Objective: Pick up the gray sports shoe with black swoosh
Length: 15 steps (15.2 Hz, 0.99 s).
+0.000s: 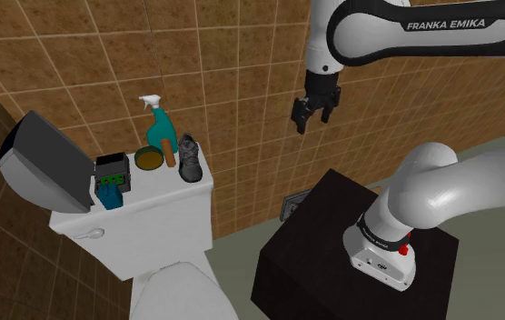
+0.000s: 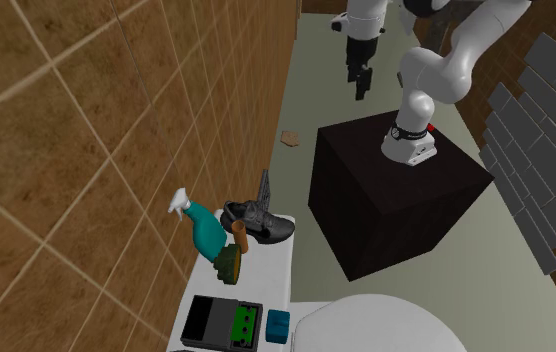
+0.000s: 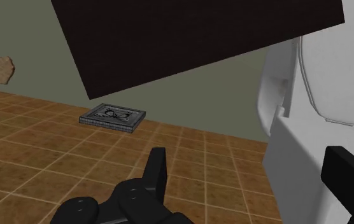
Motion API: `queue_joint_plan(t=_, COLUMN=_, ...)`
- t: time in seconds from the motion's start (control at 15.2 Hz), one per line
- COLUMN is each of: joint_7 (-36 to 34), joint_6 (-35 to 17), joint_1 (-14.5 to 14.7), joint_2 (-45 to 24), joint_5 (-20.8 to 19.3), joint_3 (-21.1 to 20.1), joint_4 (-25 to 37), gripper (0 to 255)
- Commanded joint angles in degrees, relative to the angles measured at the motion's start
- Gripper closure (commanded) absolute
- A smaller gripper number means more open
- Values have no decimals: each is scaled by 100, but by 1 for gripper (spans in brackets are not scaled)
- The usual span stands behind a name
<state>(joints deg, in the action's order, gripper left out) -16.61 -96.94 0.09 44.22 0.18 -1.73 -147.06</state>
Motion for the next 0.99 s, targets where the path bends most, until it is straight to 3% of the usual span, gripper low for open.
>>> queue_joint_plan(t=0.0, joint_7=-253, joint_6=-514, joint_1=44, joint_2=-200, joint_5=122, joint_3=-167, joint_4=-125, gripper=0)
queue_joint_plan(t=0.53, joint_7=-1247, joint_6=-2537, joint_1=119, joint_2=-1403, joint_5=354, joint_3=-865, joint_4=-278, gripper=0)
queue_joint_plan(t=0.92, joint_7=-2167, joint_6=-3915, joint_1=-33, joint_2=-2631, joint_5=76, joint_3=-1415, joint_4=44, gripper=0)
